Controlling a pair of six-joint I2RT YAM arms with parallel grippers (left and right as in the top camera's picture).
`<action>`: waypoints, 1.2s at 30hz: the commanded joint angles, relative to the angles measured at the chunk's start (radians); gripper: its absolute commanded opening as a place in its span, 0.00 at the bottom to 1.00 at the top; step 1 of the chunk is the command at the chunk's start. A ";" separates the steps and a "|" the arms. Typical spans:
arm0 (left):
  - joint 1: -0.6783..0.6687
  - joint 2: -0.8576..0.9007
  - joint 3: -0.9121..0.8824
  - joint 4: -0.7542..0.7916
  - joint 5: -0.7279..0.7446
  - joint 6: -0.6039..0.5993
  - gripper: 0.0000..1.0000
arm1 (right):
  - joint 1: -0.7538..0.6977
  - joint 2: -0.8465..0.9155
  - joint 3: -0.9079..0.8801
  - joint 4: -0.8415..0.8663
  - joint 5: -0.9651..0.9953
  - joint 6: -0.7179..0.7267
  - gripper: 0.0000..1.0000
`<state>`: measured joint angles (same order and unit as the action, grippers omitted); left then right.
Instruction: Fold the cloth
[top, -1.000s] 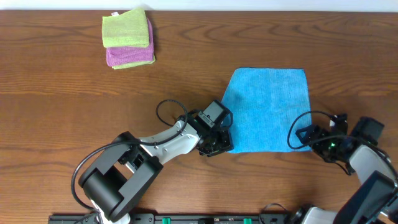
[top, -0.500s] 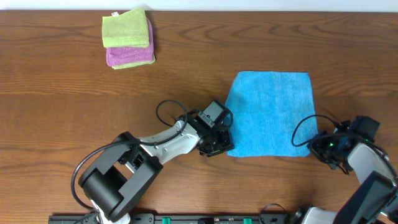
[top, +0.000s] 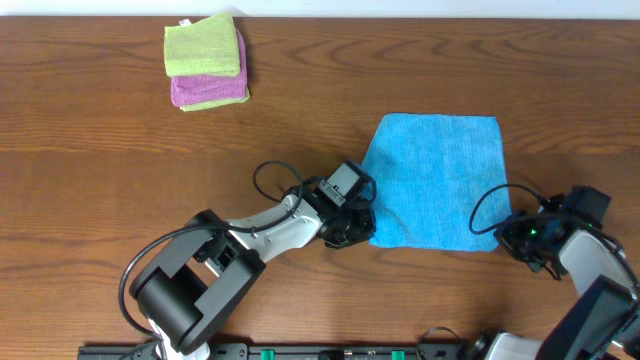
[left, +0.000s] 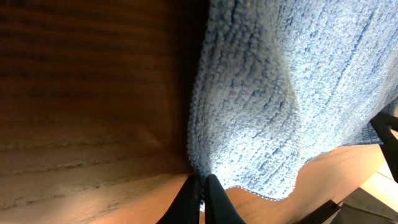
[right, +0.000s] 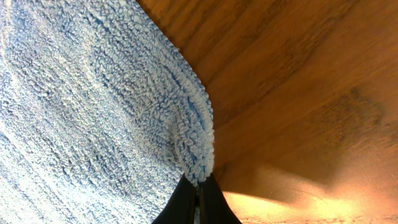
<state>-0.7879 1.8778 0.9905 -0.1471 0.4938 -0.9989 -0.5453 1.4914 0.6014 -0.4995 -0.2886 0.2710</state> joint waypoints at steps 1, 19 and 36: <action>-0.005 0.016 -0.009 0.002 0.006 -0.024 0.06 | 0.005 0.067 -0.079 -0.038 0.151 0.013 0.02; 0.084 -0.050 0.002 -0.042 0.106 -0.014 0.06 | 0.023 0.062 -0.036 -0.145 0.047 -0.041 0.02; 0.166 -0.192 0.002 -0.063 0.154 -0.026 0.06 | 0.240 0.011 0.243 -0.340 -0.026 -0.039 0.01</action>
<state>-0.6453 1.7214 0.9905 -0.2089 0.6331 -1.0283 -0.3340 1.5173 0.7620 -0.8276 -0.3218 0.2440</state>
